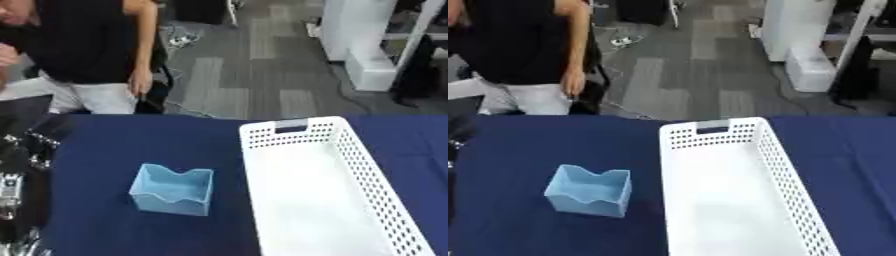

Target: Pick up objects on the table and place them in the box.

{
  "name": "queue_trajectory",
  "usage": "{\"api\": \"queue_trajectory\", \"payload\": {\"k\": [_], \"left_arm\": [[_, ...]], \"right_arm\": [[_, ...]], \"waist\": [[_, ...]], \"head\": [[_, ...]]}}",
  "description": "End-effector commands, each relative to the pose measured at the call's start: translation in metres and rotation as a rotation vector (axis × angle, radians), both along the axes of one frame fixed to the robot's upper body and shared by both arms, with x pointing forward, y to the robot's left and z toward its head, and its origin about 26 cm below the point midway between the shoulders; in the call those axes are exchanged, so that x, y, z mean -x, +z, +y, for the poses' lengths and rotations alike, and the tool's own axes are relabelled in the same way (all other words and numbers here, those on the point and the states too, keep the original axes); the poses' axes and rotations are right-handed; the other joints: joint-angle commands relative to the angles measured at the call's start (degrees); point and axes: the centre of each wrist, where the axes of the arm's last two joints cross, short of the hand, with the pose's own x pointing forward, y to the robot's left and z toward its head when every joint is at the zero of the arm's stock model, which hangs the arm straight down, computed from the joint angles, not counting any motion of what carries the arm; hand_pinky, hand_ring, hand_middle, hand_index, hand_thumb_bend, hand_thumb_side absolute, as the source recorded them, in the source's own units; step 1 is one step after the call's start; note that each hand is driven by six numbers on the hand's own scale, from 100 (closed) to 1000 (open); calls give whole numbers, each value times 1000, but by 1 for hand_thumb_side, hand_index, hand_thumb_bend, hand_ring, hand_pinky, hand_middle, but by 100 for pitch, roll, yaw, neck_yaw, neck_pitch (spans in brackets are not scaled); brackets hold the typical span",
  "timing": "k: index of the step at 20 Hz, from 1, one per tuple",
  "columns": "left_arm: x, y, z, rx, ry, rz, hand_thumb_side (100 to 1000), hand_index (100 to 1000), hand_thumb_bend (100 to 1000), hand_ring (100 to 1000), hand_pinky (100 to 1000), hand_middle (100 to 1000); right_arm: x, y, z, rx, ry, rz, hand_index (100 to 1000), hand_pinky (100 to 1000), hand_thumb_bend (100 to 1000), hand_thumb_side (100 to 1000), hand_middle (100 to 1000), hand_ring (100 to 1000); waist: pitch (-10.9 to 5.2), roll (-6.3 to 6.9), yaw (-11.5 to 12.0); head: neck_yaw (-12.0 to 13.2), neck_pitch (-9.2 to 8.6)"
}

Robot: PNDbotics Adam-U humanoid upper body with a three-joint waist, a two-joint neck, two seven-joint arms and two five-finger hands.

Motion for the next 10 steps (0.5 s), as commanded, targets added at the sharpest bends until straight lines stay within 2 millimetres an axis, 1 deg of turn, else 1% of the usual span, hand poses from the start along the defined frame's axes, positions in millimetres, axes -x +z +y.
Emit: {"api": "queue_trajectory", "payload": {"k": [1,2,3,5,6,8,10], "left_arm": [[-1,8,0,-20,-11,-22,783,882,100,852,818,888],[-1,8,0,-22,-9,-21,767,882,100,852,818,888],[0,8,1,-26,-6,-18,728,882,100,851,818,889],[0,7,2,-41,1,-10,679,881,100,851,817,888],[0,8,2,-50,4,-6,650,879,100,849,804,886],[0,8,4,-75,18,4,622,873,100,834,750,882],[-1,9,4,-98,36,15,619,865,100,807,721,866]], "right_arm": [[2,5,0,11,-5,-35,849,794,100,919,865,819],[2,5,0,12,-5,-35,849,793,100,919,865,819],[2,5,0,14,-5,-37,849,793,100,918,865,818],[2,6,0,16,-6,-39,850,793,100,917,864,818],[2,6,0,18,-7,-41,850,793,100,917,864,817],[2,6,-1,23,-9,-44,851,792,100,915,863,816],[2,6,-1,29,-11,-46,849,793,100,913,863,815]], "waist": [[-90,-11,0],[-86,-8,-3],[-72,-4,-18],[-46,0,-35],[-34,1,-37],[-8,5,-34],[17,18,-28]], "head": [[166,-38],[219,-22],[317,-3],[453,34],[502,55],[592,112],[679,171]]}}
